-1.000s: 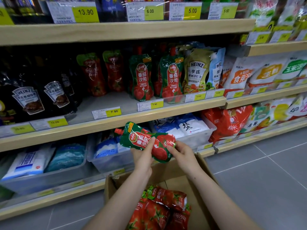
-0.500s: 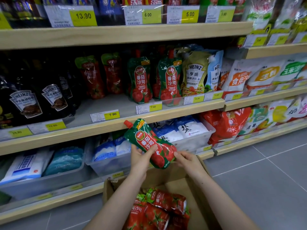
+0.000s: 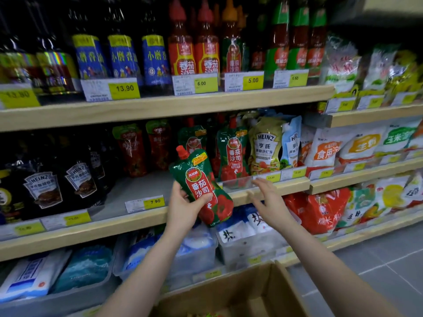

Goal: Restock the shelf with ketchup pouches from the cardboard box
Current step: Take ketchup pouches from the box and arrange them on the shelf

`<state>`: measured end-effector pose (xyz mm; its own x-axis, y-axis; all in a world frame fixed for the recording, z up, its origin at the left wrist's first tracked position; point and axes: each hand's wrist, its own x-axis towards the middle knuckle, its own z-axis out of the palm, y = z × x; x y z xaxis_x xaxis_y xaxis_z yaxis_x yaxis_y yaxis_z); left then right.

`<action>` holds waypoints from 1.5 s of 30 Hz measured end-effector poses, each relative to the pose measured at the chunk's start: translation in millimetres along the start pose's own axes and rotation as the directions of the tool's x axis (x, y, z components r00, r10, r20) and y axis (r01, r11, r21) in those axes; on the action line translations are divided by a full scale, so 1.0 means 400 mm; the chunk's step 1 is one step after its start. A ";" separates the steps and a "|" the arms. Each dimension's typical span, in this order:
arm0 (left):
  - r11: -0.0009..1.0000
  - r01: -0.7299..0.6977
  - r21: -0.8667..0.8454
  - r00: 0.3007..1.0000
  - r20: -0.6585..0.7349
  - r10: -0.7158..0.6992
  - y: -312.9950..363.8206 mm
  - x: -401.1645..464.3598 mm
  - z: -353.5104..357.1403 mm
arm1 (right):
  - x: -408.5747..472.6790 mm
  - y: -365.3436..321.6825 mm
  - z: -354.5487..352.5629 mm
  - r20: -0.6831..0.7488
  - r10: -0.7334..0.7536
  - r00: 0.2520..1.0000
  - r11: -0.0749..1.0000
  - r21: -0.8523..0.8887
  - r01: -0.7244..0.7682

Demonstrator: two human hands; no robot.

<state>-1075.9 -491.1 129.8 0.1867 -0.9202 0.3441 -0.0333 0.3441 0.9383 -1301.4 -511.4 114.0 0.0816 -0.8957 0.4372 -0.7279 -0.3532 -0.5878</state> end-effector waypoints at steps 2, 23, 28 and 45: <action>0.996 -0.083 0.032 0.997 0.000 0.083 0.037 0.048 0.003 | 0.047 -0.002 -0.010 -0.019 -0.026 0.999 0.999 -0.028 0.025; 0.916 -0.162 0.367 0.984 0.131 0.122 -0.033 0.242 0.015 | 0.103 0.053 0.012 -0.029 -0.008 1.000 0.975 -0.221 0.001; 0.907 -0.146 0.395 0.984 0.152 0.092 -0.035 0.251 0.009 | 0.099 0.046 0.011 -0.034 0.002 0.999 0.977 -0.213 -0.009; 0.808 -0.377 0.454 0.919 0.292 0.265 -0.085 -0.080 0.017 | -0.046 0.068 -0.039 0.122 0.066 0.990 0.992 -0.115 -0.052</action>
<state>-1087.5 -474.6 87.1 -0.1243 -0.8092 0.5743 -0.5427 0.5399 0.6434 -1333.3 -500.2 100.7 0.1157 -0.9433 0.3112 -0.8048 -0.2726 -0.5273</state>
